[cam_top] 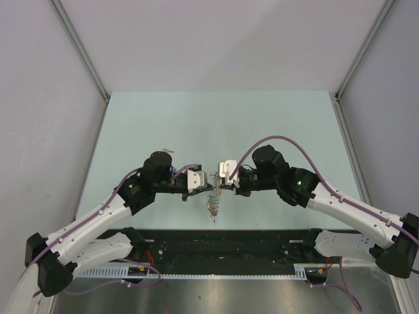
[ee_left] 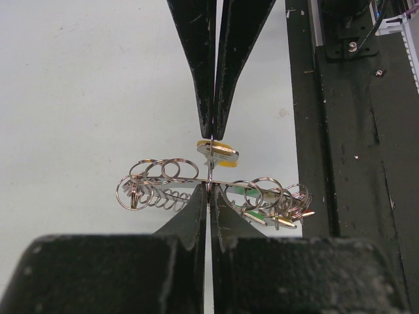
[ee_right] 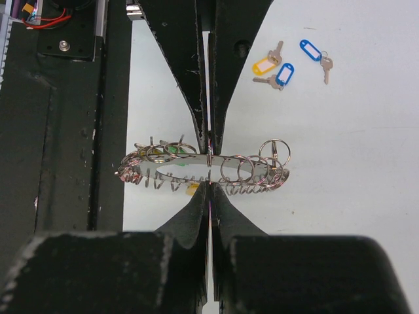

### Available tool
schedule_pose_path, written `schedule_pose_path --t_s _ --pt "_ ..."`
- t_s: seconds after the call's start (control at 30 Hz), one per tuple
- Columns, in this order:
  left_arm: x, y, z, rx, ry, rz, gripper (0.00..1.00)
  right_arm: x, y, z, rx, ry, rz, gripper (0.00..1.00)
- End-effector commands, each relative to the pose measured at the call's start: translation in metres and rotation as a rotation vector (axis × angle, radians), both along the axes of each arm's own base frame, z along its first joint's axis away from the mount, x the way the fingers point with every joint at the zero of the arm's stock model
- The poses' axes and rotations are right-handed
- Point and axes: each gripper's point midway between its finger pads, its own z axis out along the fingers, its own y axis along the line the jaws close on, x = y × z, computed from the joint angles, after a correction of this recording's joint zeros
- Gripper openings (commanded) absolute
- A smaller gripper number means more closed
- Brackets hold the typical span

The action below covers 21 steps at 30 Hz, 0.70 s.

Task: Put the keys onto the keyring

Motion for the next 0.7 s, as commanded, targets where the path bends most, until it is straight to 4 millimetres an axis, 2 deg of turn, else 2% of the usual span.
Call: schedule_pose_path --t_s 0.0,0.67 --pt "-0.0049 -0.0032 0.0167 -0.052 -0.060 -0.053 0.00 0.0002 0.0072 0.0301 0.076 -0.034 0.010 0.00" --pt "-0.0056 -0.0045 0.0150 -0.049 -0.049 -0.059 0.00 0.0013 0.0121 0.0257 0.072 -0.026 0.021 0.00"
